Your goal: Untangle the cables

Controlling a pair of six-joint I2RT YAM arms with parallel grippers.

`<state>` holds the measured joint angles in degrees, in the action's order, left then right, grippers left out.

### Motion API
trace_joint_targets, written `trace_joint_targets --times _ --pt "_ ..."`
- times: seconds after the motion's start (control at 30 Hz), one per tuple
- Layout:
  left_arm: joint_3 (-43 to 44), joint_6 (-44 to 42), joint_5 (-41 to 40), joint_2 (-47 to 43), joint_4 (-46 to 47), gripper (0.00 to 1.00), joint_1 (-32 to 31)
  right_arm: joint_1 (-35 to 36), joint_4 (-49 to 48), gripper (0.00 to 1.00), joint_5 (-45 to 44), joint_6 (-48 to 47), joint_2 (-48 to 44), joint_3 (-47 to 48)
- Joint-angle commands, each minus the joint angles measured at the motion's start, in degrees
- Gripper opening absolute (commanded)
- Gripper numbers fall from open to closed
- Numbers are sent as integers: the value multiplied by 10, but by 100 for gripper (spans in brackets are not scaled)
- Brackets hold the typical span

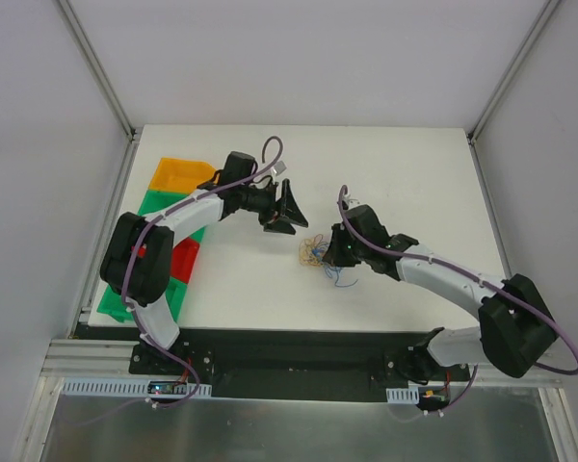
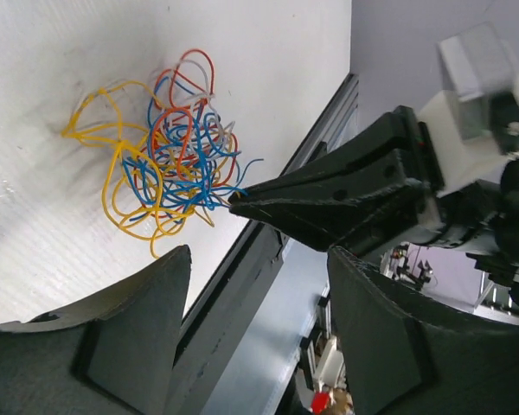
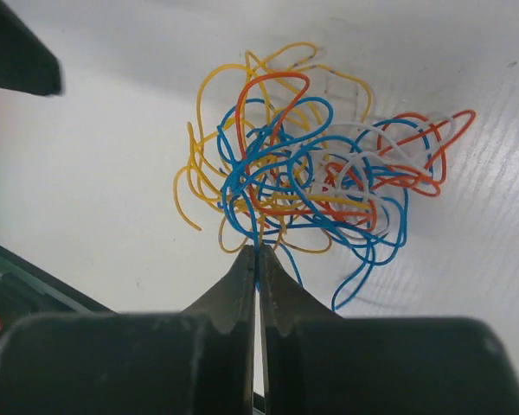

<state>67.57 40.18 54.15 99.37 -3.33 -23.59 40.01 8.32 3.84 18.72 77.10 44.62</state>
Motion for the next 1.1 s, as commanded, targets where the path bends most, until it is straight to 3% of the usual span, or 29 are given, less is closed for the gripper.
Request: trace_joint_targets --times 0.0,0.2,0.3,0.53,0.7,1.07 --pt "23 7 29 20 5 66 -24 21 -21 1 -7 11 -39 5" --pt "27 -5 11 22 -7 66 -33 53 -23 1 -23 16 -70 -15" --pt "36 -35 -16 15 -39 59 -36 54 -18 1 -34 18 -87 -37" --pt "88 -136 -148 10 -163 57 -66 55 -32 1 -35 33 -130 -87" --pt "135 -199 -230 28 -250 60 -120 55 -3 1 -82 26 -144 -87" --pt "157 -193 -208 85 -260 51 -160 55 16 1 -99 25 -172 -101"
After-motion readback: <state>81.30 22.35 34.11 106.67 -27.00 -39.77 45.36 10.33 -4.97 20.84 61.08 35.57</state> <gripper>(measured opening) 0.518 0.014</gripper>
